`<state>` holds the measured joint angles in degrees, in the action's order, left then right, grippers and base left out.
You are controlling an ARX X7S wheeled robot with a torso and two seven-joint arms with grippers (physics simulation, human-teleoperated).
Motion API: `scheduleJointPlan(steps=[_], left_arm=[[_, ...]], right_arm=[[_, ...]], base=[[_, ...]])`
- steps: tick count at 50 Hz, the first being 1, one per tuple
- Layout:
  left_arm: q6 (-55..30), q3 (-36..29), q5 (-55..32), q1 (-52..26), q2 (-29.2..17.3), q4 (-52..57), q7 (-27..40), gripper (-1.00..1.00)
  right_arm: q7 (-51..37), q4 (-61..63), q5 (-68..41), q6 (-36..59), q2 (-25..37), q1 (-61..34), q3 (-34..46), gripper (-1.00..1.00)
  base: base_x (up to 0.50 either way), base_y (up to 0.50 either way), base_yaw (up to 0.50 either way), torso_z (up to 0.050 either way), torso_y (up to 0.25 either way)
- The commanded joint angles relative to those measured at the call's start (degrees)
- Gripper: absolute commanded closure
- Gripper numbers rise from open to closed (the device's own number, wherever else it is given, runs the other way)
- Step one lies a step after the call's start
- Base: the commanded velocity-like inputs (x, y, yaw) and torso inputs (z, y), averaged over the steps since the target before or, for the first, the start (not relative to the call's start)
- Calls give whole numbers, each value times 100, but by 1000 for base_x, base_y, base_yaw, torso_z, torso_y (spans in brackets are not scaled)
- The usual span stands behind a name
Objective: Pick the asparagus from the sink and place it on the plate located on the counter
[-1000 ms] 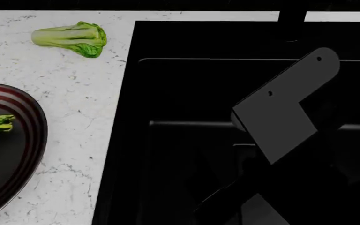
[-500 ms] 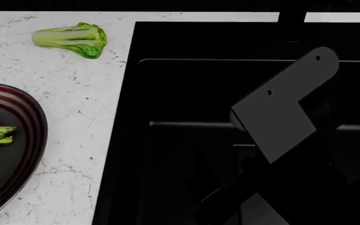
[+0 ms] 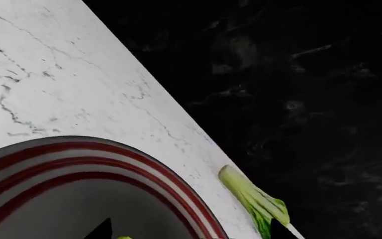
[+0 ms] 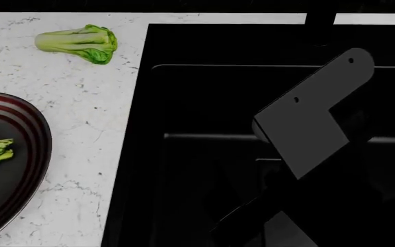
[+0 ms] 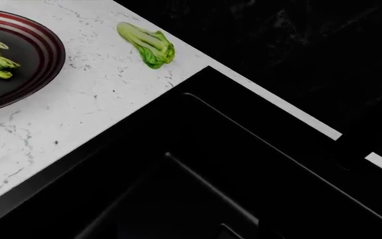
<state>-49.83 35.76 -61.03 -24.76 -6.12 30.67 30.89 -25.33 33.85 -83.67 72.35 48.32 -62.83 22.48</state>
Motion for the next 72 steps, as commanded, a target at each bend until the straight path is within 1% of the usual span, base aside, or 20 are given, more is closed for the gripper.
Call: scheduleJointPlan(steps=[1, 8, 14, 19, 26, 33, 36, 40, 45, 47, 57, 60, 69, 72], left_arm=[[-255, -68, -446, -71, -194, 855, 574, -100], [-593, -147, -1172, -330, -475, 1602, 1259, -100], [-746, -192, -1711, -543, -707, 1946, 1788, -100], [-791, -240, -2011, -699, -851, 2064, 2098, -100], [-870, -508, -2596, -1057, -1057, 2265, 2654, -100], [-891, -919, -3358, -1521, -1371, 2455, 3293, -100], [-881, -1109, -3633, -1680, -1457, 2501, 3446, -100], [-935, -1524, -4077, -2009, -1676, 2511, 3716, -100], [-1072, -2008, -4358, -2308, -1807, 2547, 3908, -100], [-1150, -2261, -4536, -2497, -1950, 2554, 4060, -100], [-1267, -2834, -4820, -2841, -2064, 2601, 4372, -100], [-1296, -2899, -4839, -2910, -2119, 2597, 4430, -100], [-1505, -2963, -4598, -2827, -2125, 2562, 4322, -100], [-1602, -2913, -4418, -2716, -2103, 2531, 4177, -100]], right_arm=[[-51, 6, -83, -99, 42, -25, -6, -100], [-78, 39, -130, -135, 82, -11, -28, -100], [-121, 81, -202, -168, 137, 7, -64, -100], [-192, 115, -337, -177, 195, -13, -107, -100], [-217, 149, -376, -244, 258, 20, -163, -100], [-285, 156, -426, -316, 283, 9, -222, -100], [-343, 134, -455, -340, 269, -7, -234, -100], [-547, 187, -641, -357, 322, -36, -286, -100], [-667, 184, -747, -389, 368, -48, -325, -100], [-744, 189, -809, -403, 370, -57, -332, -100], [-1329, 346, -1270, -620, 514, -47, -507, -100], [-1497, 409, -1354, -695, 573, -10, -560, -100], [-1749, 556, -1585, -965, 849, 186, -837, -100], [-1842, 637, -1708, -1059, 981, 254, -951, -100]], base=[[0, 0, 0, 0, 0], [0, 0, 0, 0, 0], [0, 0, 0, 0, 0], [0, 0, 0, 0, 0], [0, 0, 0, 0, 0], [0, 0, 0, 0, 0], [0, 0, 0, 0, 0], [0, 0, 0, 0, 0], [0, 0, 0, 0, 0], [0, 0, 0, 0, 0], [0, 0, 0, 0, 0], [0, 0, 0, 0, 0], [0, 0, 0, 0, 0], [0, 0, 0, 0, 0]])
